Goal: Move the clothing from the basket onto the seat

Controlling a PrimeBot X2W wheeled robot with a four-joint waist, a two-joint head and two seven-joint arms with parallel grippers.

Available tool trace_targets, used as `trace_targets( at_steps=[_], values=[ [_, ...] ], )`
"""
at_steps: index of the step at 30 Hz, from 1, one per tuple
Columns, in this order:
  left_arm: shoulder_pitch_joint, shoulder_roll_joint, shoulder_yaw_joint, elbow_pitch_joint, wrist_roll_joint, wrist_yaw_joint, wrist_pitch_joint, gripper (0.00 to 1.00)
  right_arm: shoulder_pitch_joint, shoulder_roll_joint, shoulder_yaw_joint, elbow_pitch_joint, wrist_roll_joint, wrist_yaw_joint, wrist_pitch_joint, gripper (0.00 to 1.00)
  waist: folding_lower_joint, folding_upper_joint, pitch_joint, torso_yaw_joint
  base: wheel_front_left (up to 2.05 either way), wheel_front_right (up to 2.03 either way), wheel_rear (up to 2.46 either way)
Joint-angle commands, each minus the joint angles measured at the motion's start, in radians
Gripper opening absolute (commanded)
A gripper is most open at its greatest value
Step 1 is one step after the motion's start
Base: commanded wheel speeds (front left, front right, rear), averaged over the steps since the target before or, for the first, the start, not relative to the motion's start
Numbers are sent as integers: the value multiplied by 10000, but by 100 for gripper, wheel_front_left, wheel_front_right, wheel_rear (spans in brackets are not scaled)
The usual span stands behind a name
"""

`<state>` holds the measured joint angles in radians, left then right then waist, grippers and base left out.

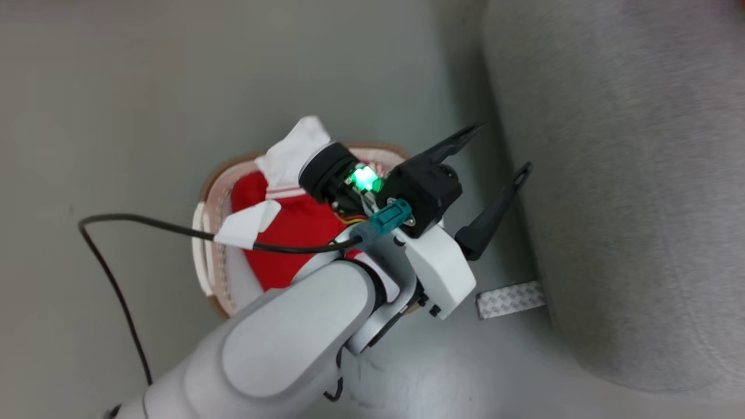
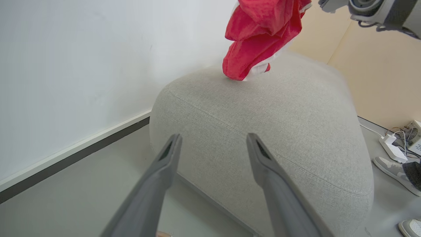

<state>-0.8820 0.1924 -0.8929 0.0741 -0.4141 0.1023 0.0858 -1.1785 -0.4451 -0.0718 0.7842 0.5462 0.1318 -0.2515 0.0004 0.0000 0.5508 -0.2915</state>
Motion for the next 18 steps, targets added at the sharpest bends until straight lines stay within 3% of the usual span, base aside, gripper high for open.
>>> trace_targets(
  at_steps=[1, 8, 10, 11, 12, 14, 18],
  values=[
    [-294, -57, -17, -88, 157, -51, 9, 100, -511, -231, -409, 494, -430, -21, -22, 0, -4, 0, 1326, 1019, 0, 0, 0],
    [-341, -20, -73, 9, 196, -12, -116, 100, -1319, -567, -2536, 2851, -2529, -21, -134, 0, -4, 0, 2110, 1715, 0, 0, 0],
    [-272, 45, -78, 39, 211, 1, -129, 100, -1018, -454, -3106, 3194, -3161, -21, -142, 26, -4, 0, 2139, 1745, 0, 0, 0],
    [-237, 80, -69, 41, 212, 19, -164, 100, -807, -296, -3403, 3334, -3433, -23, -137, 49, -4, 0, 2121, 1725, 0, 0, 0],
    [-193, 132, -54, 65, 194, 37, -182, 100, -582, -161, -3662, 3397, -3742, -21, -136, 88, -4, 0, 2074, 1681, 0, 0, 0],
    [-134, 232, -28, 103, 135, 64, -179, 100, -279, 131, -4122, 3403, -4199, -23, -141, 100, -4, 0, 1912, 1558, 0, 0, 0],
    [125, 464, 105, 229, -79, 159, -217, 100, 439, 882, -4190, 3072, -4938, -23, -139, 100, -4, 0, 1400, 1231, 0, 0, 0]
  ],
)
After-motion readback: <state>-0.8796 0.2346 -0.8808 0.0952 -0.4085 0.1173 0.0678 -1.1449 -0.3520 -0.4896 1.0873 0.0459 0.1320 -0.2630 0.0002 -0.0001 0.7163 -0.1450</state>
